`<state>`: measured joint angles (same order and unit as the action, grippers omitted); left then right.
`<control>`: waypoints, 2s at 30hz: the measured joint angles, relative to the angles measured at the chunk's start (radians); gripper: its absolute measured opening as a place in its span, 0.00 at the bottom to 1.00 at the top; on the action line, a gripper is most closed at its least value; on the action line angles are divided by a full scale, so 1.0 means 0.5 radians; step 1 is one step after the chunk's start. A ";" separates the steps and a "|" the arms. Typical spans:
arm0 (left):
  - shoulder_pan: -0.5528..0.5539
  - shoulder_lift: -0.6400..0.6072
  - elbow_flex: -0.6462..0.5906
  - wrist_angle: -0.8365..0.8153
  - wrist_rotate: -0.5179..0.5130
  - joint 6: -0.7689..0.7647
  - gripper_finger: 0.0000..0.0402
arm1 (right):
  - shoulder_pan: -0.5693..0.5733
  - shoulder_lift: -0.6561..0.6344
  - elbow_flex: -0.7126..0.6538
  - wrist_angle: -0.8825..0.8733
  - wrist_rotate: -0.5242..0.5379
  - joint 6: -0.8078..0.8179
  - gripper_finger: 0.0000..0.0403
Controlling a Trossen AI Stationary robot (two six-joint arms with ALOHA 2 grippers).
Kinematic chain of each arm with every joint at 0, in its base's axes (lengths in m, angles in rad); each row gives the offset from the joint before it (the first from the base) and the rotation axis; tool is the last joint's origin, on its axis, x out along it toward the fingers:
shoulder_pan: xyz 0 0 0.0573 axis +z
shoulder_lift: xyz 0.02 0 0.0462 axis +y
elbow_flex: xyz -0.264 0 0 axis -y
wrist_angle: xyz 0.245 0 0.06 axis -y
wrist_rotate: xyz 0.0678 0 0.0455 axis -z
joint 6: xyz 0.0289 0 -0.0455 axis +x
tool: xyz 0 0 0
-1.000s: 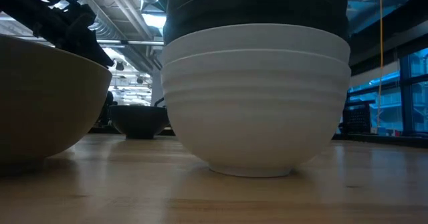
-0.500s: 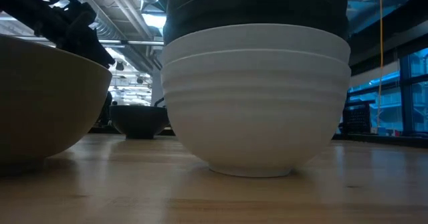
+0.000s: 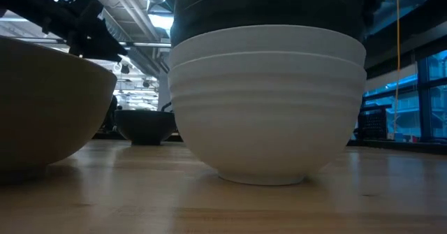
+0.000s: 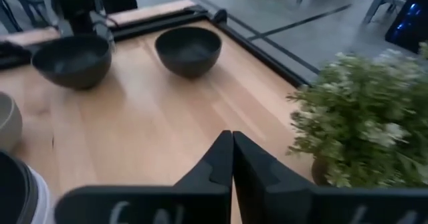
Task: Nest bowls inside each other
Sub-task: Stack the black bowl on top of the black bowl
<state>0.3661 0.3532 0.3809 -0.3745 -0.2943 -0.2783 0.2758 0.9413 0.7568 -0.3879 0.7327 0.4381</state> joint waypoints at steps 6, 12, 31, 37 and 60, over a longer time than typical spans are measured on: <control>0.001 0.001 0.000 0.053 0.059 0.015 0.43 | -0.041 -0.308 -0.175 0.025 0.000 -0.011 0.01; 0.000 0.030 0.000 0.227 0.266 0.105 0.43 | -0.051 -0.431 -0.297 0.088 -0.001 -0.060 0.04; 0.000 0.449 0.000 0.367 0.458 0.210 0.31 | -0.051 -0.431 -0.321 0.113 -0.004 -0.105 0.03; 0.000 0.660 0.000 0.365 0.407 0.211 0.37 | -0.051 -0.431 -0.321 0.112 -0.005 -0.107 0.05; -0.072 1.026 0.000 0.362 0.413 0.599 0.41 | -0.051 -0.431 -0.321 0.109 -0.007 -0.106 0.04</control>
<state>0.3302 0.8664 0.3809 -0.1936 -0.0877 0.0211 0.2504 0.7258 0.5964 -0.3336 0.7293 0.3851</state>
